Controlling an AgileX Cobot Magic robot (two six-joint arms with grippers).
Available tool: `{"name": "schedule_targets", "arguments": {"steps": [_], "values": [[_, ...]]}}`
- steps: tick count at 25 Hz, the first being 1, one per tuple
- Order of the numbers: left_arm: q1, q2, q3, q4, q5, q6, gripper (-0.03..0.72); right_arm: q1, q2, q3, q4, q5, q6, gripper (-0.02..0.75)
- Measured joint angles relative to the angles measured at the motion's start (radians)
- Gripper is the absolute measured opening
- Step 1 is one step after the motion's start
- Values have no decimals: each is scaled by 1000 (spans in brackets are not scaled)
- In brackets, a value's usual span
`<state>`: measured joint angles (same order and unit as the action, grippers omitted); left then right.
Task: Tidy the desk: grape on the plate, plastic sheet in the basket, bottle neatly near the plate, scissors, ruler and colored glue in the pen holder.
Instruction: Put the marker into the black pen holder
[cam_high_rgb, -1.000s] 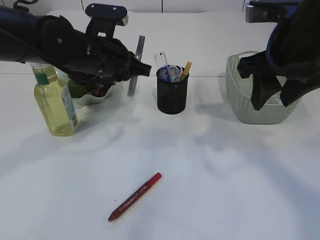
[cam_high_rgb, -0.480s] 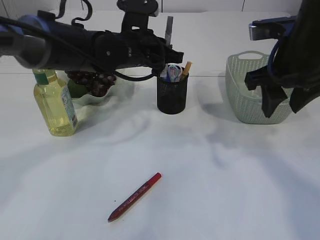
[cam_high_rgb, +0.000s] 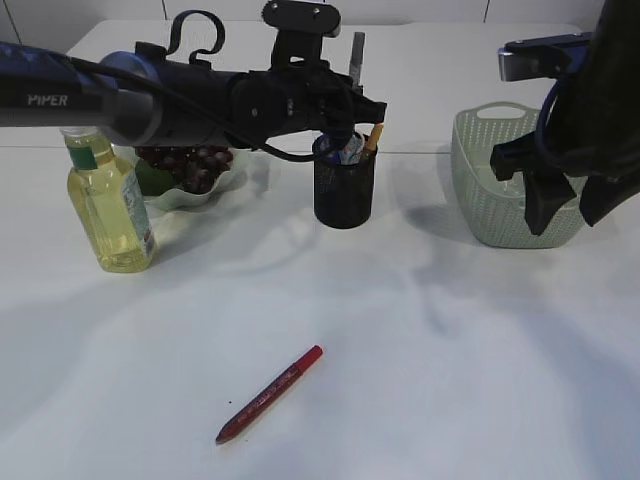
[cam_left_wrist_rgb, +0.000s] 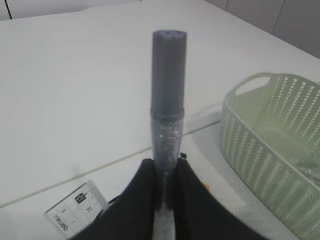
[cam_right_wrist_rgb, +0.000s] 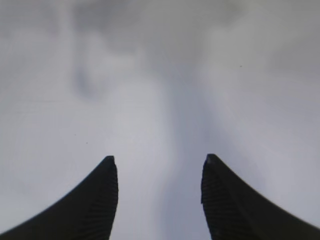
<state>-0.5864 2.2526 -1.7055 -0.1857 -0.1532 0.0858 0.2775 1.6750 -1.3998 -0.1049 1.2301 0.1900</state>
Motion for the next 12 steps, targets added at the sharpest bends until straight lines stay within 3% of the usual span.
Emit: {"name": "schedule_targets", "arguments": {"steps": [12], "values": [[0,11,-8,0,-15,0,73,0,0,0,0,0,-3,426]]}}
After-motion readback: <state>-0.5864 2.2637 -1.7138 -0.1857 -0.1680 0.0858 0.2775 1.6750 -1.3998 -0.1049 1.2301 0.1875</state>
